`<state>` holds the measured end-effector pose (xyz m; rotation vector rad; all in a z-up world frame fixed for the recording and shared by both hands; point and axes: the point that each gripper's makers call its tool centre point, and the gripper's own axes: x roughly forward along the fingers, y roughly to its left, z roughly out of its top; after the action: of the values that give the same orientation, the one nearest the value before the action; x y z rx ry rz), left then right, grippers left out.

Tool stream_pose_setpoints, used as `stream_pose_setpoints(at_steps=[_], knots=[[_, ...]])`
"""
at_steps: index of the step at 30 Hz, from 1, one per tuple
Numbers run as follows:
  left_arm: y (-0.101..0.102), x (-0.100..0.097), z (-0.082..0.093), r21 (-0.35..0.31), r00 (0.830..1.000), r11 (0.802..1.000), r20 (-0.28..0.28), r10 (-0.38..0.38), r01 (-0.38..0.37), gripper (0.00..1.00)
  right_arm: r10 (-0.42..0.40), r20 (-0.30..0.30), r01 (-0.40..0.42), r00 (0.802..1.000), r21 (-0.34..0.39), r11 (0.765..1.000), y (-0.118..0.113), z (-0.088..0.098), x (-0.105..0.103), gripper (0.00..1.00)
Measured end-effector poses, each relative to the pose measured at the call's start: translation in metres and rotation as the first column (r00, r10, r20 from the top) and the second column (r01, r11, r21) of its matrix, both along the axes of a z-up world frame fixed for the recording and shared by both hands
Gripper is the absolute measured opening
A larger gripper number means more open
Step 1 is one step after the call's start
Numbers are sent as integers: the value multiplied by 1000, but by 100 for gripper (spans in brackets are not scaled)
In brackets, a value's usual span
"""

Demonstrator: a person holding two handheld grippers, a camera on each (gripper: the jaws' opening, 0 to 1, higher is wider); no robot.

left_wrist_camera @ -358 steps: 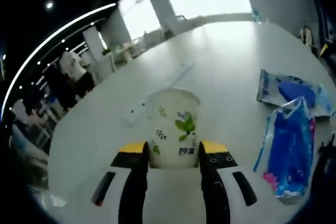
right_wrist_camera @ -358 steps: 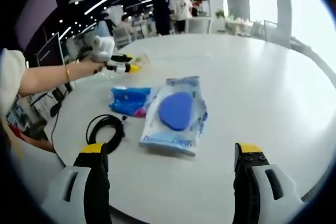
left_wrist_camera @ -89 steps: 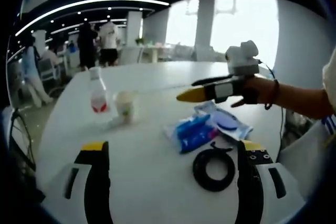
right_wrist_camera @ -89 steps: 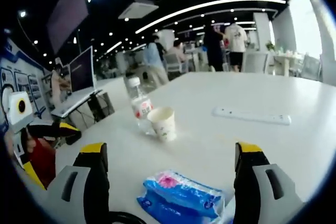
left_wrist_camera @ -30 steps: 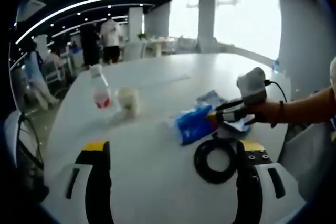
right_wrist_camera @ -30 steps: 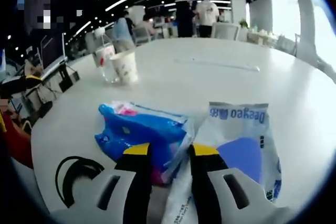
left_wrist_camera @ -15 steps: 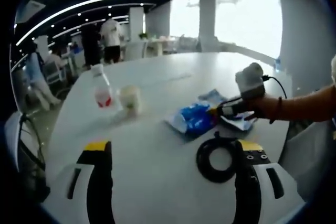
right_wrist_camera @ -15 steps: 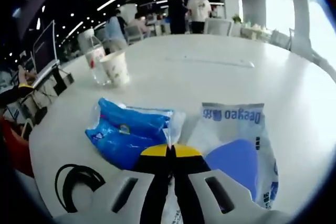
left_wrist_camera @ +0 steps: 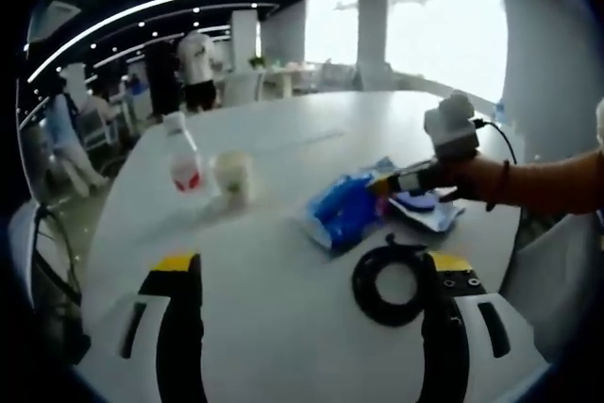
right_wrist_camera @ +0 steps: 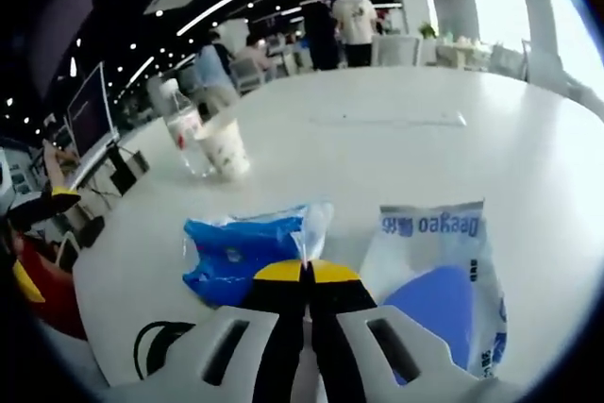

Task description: Arrange the tabletop items into an orderly group along one side of the table until the central work area is clear of visible clutter.

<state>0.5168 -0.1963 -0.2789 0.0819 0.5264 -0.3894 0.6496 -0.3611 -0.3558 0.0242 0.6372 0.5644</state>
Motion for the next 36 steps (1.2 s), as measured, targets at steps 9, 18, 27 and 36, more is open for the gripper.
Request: stream_pose_setpoints(at_steps=[9, 18, 27, 36], knots=[[1, 0, 0, 4, 1000, 1000, -2, 2, -2, 95, -20, 13, 20, 1000, 44, 999, -7, 26, 7, 1], [-1, -1, -1, 6, 1000, 1000, -9, -10, 10, 94, -52, 33, 49, 998, 77, 996, -22, 49, 21, 1], [-4, -1, 4, -19, 1000, 1000, 11, -13, 13, 95, -101, 46, 97, 994, 76, 992, -46, 63, 39, 1], [-3, -3, 1, -10, 1000, 1000, -3, -19, 19, 95, -179, 62, 172, 982, 104, 980, -72, 75, 59, 1]])
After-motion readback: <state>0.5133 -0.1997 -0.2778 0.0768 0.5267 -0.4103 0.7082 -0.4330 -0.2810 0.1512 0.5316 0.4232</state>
